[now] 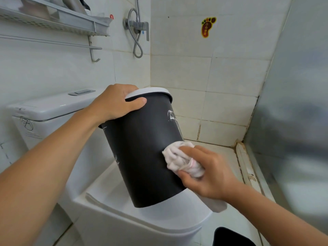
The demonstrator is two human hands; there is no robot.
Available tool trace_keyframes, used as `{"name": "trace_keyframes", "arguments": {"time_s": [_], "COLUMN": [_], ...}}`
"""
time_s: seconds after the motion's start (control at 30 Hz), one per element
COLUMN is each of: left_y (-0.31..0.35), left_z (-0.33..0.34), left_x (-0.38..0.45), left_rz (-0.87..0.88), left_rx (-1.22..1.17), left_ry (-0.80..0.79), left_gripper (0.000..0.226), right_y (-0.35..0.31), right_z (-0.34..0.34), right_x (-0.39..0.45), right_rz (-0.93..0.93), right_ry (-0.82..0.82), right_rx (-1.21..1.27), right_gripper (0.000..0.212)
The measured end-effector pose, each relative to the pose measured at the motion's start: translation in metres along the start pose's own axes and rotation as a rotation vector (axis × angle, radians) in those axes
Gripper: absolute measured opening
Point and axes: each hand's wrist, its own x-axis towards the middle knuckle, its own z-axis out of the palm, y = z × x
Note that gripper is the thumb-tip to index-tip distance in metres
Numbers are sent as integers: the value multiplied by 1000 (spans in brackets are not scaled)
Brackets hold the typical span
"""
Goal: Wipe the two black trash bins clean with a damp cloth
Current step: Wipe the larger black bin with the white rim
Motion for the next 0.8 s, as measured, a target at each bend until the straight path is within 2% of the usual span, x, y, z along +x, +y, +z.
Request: {"name": "trace_keyframes", "arguments": {"time_s": [0.07, 0.17, 0.33, 0.4, 0.57, 0.63, 0.8], "left_y": [3, 7, 5, 6, 5, 8, 9], "left_z": [1, 3, 1, 2, 1, 2, 4], "left_x": [1, 3, 4, 3, 2, 3, 4], "left_rz": [10, -1, -10, -7, -24, -50, -68], "left_rx": [23, 60, 92, 87, 85, 118, 134], "left_ry": [-10, -13, -17, -21, -12, -10, -9], "left_gripper": [22, 23, 26, 24, 24, 28, 33], "right_y": [8, 19, -6, -3, 16, 13, -10], "right_z": [-3, -1, 0, -1, 6, 7, 1], "right_x": [-1, 7, -11, -11, 11, 16, 6], "right_rz": [16, 165, -27, -27, 298, 358, 105], "right_ry": [3, 134, -20, -54, 147, 170, 39], "right_rx": [-10, -16, -46, -61, 8, -7, -32], "right_gripper": [48, 40, 46, 48, 35, 35, 40]}}
